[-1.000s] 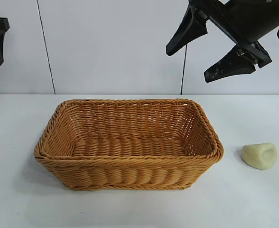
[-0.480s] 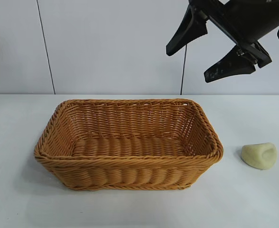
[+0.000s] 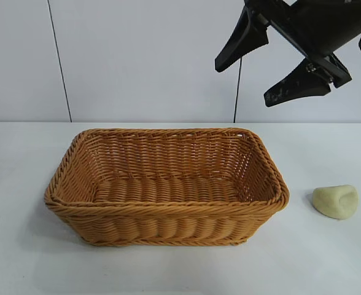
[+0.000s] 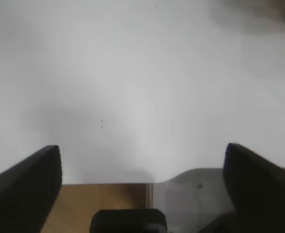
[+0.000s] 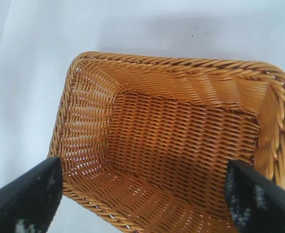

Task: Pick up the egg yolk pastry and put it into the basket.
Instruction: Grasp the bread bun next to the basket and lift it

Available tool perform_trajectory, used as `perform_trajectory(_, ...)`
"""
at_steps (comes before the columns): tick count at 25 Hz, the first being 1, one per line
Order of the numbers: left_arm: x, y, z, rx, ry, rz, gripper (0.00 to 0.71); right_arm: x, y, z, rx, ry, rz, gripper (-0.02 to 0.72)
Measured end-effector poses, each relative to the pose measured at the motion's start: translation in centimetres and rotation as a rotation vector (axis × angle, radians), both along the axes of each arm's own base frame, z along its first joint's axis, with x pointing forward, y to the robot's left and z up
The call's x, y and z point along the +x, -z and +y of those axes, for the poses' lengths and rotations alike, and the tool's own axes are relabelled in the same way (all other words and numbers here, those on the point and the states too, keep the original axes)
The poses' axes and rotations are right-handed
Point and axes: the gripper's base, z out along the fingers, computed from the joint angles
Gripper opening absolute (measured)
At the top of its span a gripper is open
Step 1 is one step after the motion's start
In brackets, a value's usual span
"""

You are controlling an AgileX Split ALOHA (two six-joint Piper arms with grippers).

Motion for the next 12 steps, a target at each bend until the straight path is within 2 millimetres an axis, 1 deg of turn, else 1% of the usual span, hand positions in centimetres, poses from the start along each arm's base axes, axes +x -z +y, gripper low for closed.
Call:
perform_trajectory(3, -3.6, 0.9, 0.0, 0.000, -0.001, -0.045, 0.695, 0.0, 0.0, 0.0, 0.000, 0.000, 0.000, 0.624)
perform_trajectory(6, -6.5, 1.5, 0.1, -0.001, -0.005, -0.181, 0.695, 0.0, 0.0, 0.0, 0.000, 0.000, 0.000, 0.624)
perform_trajectory(9, -8.9, 2.2, 0.1, -0.001, -0.009, -0.306, 0.695, 0.0, 0.0, 0.0, 0.000, 0.000, 0.000, 0.624)
perform_trajectory(12, -10.9, 2.0, 0.1, -0.002, -0.009, -0.405, 0.695, 0.0, 0.0, 0.0, 0.000, 0.001, -0.001, 0.624)
